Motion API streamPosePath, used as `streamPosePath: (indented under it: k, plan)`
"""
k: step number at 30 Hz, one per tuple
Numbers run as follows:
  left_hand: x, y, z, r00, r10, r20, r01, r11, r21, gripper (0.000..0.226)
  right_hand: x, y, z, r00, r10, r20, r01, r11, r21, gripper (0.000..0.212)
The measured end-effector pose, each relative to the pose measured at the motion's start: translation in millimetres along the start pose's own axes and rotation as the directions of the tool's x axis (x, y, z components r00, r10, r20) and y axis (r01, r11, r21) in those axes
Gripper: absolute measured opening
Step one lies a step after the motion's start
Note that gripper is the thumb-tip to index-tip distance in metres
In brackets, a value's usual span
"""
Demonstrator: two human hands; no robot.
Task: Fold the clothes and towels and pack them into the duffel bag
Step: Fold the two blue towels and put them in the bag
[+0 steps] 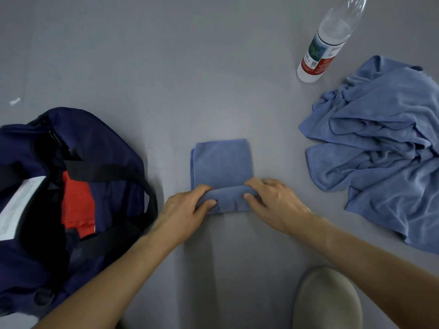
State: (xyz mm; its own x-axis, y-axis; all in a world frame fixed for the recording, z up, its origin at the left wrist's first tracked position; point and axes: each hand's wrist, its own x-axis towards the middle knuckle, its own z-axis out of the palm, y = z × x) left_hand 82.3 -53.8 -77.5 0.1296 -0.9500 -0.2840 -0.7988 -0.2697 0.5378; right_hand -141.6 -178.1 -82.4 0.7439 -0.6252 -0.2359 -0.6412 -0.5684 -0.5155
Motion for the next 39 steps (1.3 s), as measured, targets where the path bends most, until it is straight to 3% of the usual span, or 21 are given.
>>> streamPosePath:
  k: [4, 6, 7, 9, 10, 12, 15, 19, 24, 29, 33, 36, 39]
  plan:
    - [6, 3, 8, 0.987, -0.073, -0.14, 0.068, 0.997, -0.039, 0.021, 5, -11, 13, 0.985, 0.116, -0.125, -0.125, 0.99, -0.061, 0.028]
    - [11, 6, 15, 0.976, -0.064, -0.207, 0.064, 0.998, -0.009, 0.022, 6, -11, 19, 0.971, 0.037, -0.237, -0.071, 0.988, -0.138, 0.041]
    - [13, 6, 19, 0.974, -0.05, -0.223, 0.062, 0.997, 0.046, 0.022, 5, -9, 22, 0.964, -0.076, -0.256, 0.017, 0.974, -0.225, 0.048]
    - [18, 7, 22, 0.961, -0.044, -0.273, 0.087, 0.985, 0.148, 0.026, 1, -4, 29, 0.928, -0.307, -0.209, 0.217, 0.905, -0.366, 0.053]
    - [19, 6, 22, 0.951, -0.03, -0.307, 0.093, 0.977, 0.192, 0.028, -3, -1, 33, 0.923, -0.349, -0.16, 0.264, 0.881, -0.393, 0.051]
    - [21, 5, 24, 0.927, 0.107, -0.361, 0.009, 0.952, 0.307, 0.033, -8, 2, 40, 0.959, -0.281, -0.034, 0.244, 0.882, -0.403, 0.061]
    - [16, 3, 36, 0.887, 0.363, -0.285, -0.237, 0.889, 0.392, 0.038, -7, 6, 43, 0.978, -0.201, 0.064, 0.209, 0.887, -0.411, 0.078]
    - [9, -12, 45, 0.946, 0.321, -0.038, -0.284, 0.881, 0.38, 0.07, 2, 11, 43, 0.976, -0.211, 0.058, 0.216, 0.882, -0.419, 0.077]
    - [18, -18, 40, 0.951, 0.308, -0.026, -0.284, 0.903, 0.324, 0.069, 6, 12, 44, 0.978, -0.208, 0.015, 0.196, 0.89, -0.411, 0.072]
    - [20, -13, 35, 0.956, 0.281, -0.079, -0.251, 0.929, 0.272, 0.058, 10, 11, 39, 0.961, -0.257, -0.1, 0.216, 0.928, -0.304, 0.058]
    - [20, -1, 20, 0.961, 0.254, -0.109, -0.231, 0.955, 0.187, 0.047, 12, 4, 21, 0.978, -0.142, -0.152, 0.141, 0.99, -0.017, 0.048]
    - [16, 6, 8, 0.979, 0.193, -0.062, -0.185, 0.975, 0.125, 0.029, 14, -1, 6, 1.0, -0.005, -0.023, 0.009, 0.991, 0.133, 0.026]
    - [15, 7, 6, 0.992, 0.122, -0.014, -0.121, 0.99, 0.07, 0.021, 20, -4, -2, 0.987, 0.119, 0.112, -0.145, 0.953, 0.267, 0.024]
